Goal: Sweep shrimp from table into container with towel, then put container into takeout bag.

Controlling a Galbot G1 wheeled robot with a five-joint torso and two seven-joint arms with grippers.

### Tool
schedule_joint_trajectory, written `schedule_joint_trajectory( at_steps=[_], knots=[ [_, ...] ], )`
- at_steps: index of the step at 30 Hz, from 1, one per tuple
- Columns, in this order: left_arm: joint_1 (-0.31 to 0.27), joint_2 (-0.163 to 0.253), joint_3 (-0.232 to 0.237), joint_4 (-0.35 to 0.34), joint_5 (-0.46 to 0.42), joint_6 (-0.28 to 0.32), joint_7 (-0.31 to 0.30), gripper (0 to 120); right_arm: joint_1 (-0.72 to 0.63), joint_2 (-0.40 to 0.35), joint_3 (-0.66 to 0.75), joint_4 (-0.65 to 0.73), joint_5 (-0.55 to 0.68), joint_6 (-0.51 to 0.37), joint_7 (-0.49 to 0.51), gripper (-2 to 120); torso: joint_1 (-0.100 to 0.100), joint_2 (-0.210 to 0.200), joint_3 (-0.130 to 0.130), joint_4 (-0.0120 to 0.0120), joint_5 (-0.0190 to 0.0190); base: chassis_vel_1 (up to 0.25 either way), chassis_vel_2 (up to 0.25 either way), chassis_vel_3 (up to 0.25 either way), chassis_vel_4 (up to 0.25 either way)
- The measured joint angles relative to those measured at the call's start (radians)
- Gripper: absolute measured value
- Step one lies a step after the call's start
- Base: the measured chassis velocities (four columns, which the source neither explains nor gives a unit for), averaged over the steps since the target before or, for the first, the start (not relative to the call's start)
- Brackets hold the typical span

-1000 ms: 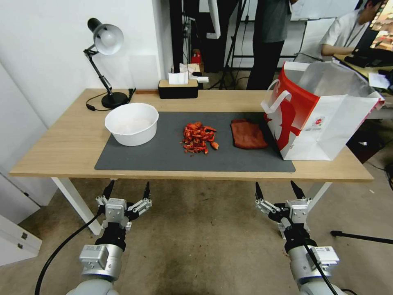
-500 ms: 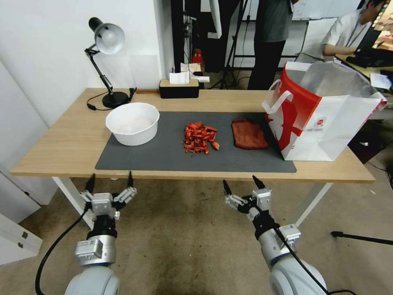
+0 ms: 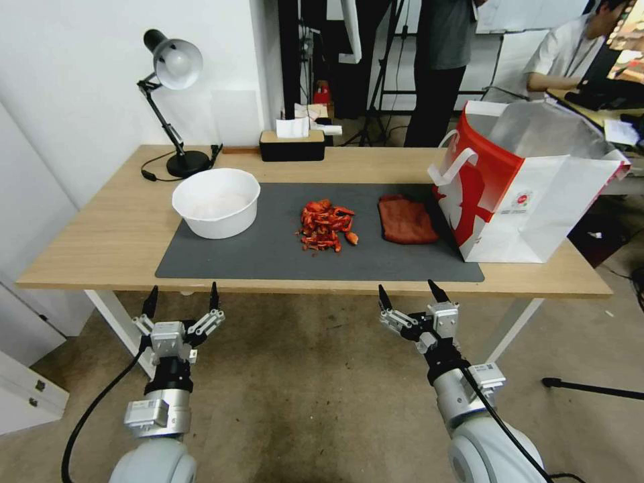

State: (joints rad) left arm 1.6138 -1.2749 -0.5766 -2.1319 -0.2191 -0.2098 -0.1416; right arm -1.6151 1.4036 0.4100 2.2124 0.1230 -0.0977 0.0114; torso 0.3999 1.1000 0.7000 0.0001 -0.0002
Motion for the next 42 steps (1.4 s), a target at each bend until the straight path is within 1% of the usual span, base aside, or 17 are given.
schedule_joint_trajectory(
  at_steps=[1,5,6,8,9,10,11,14,17,19,20,24,25,28,35,37,42],
  knots=[
    [-0.059,0.107,-0.015,-0.001,-0.107,0.027,0.03,100,-0.001,-0.008,0.0,0.002,0.0,0.0,0.002,100,0.0,0.0,0.0,0.0,0.0001,0.0,0.0,0.0,0.0],
    [-0.128,0.219,-0.018,0.017,-0.209,0.038,0.069,100,-0.004,-0.013,0.001,0.004,0.0,-0.003,0.013,100,0.0,0.0,0.0,-0.0001,0.0,0.0,0.0,0.0,0.0],
    [-0.203,0.363,-0.014,0.061,-0.293,0.032,0.134,100,-0.005,-0.018,0.001,0.006,0.0,-0.008,0.024,100,0.0,0.0,0.0,-0.0006,-0.001,0.0,0.0,0.0,0.0],
    [-0.224,0.416,-0.013,0.075,-0.322,0.028,0.16,100,-0.003,-0.021,0.0,0.007,0.0,-0.01,0.026,100,0.0,0.0,0.0,-0.0012,-0.0003,0.0,0.0,0.0,0.0],
    [-0.287,0.549,0.009,0.123,-0.418,0.016,0.241,100,0.0,-0.026,-0.004,0.009,0.0,-0.016,0.031,100,0.0,0.0,0.0,0.0003,0.0009,0.0,0.0,0.0,0.0],
    [-0.335,0.607,0.036,0.155,-0.483,0.014,0.297,100,-0.005,-0.027,-0.004,0.014,0.0,-0.017,0.035,100,0.0,0.0,0.0,0.0004,0.0001,0.0,0.0,0.0,0.0],
    [-0.335,0.607,0.036,0.155,-0.483,0.014,0.297,100,-0.005,-0.027,-0.004,0.014,0.0,-0.017,0.035,100,0.0,0.0,0.0,0.0004,0.0001,0.0,0.0,0.0,0.0],
    [-0.557,0.771,0.218,0.297,-0.594,0.024,0.522,100,-0.044,-0.019,0.004,0.06,-0.003,-0.019,0.047,100,0.0,0.0,0.0,-0.0002,-0.0009,0.0,0.0,0.0,0.0],
    [-0.628,0.807,0.272,0.336,-0.576,0.022,0.594,100,-0.053,-0.016,0.008,0.072,-0.004,-0.019,0.049,100,0.0,0.0,0.0,-0.0008,-0.0008,0.0,0.0,0.0,0.0],
    [-0.834,0.884,0.445,0.418,-0.483,0.044,0.735,100,-0.074,-0.011,0.017,0.088,-0.006,-0.019,0.056,100,0.0,0.0,0.0,0.0,0.0003,0.0,0.0,0.0,0.0],
    [-0.834,0.884,0.445,0.418,-0.483,0.044,0.735,100,-0.074,-0.011,0.017,0.088,-0.006,-0.019,0.056,100,0.0,0.0,0.0,0.0,0.0003,0.0,0.0,0.0,0.0],
    [-1.122,0.89,0.696,0.518,-0.323,0.107,0.858,100,-0.101,0.003,0.021,0.098,-0.011,-0.01,0.063,100,0.0,0.0,0.0,0.0,-0.0001,0.0,0.0,0.0,0.0],
    [-1.122,0.89,0.696,0.518,-0.323,0.107,0.858,100,-0.101,0.003,0.021,0.098,-0.011,-0.01,0.063,100,0.0,0.0,0.0,0.0,-0.0001,0.0,0.0,0.0,0.0],
    [-1.284,0.862,0.818,0.577,-0.256,0.142,0.912,100,-0.113,0.007,0.026,0.101,-0.017,-0.004,0.067,100,0.0,0.0,0.0,-0.0002,0.0002,0.0,0.0,0.0,0.0],
    [-1.433,0.816,0.939,0.635,-0.18,0.164,0.963,100,-0.124,0.01,0.039,0.103,-0.021,0.005,0.07,100,0.0,0.0,0.0,-0.0001,0.0,0.0,0.0,0.0,0.0],
    [-1.537,0.778,1.025,0.693,-0.096,0.173,1.024,100,-0.131,0.014,0.046,0.1,-0.022,0.016,0.074,100,0.0,0.0,0.0,-0.0001,0.0002,0.0,0.0,0.0,0.0],
    [-1.668,0.73,1.115,0.788,-0.016,0.204,1.175,100,-0.137,0.027,0.049,0.09,-0.024,0.03,0.08,100,0.0,0.0,0.0,0.0,0.0002,0.0,0.0,0.0,0.0]
  ],
)
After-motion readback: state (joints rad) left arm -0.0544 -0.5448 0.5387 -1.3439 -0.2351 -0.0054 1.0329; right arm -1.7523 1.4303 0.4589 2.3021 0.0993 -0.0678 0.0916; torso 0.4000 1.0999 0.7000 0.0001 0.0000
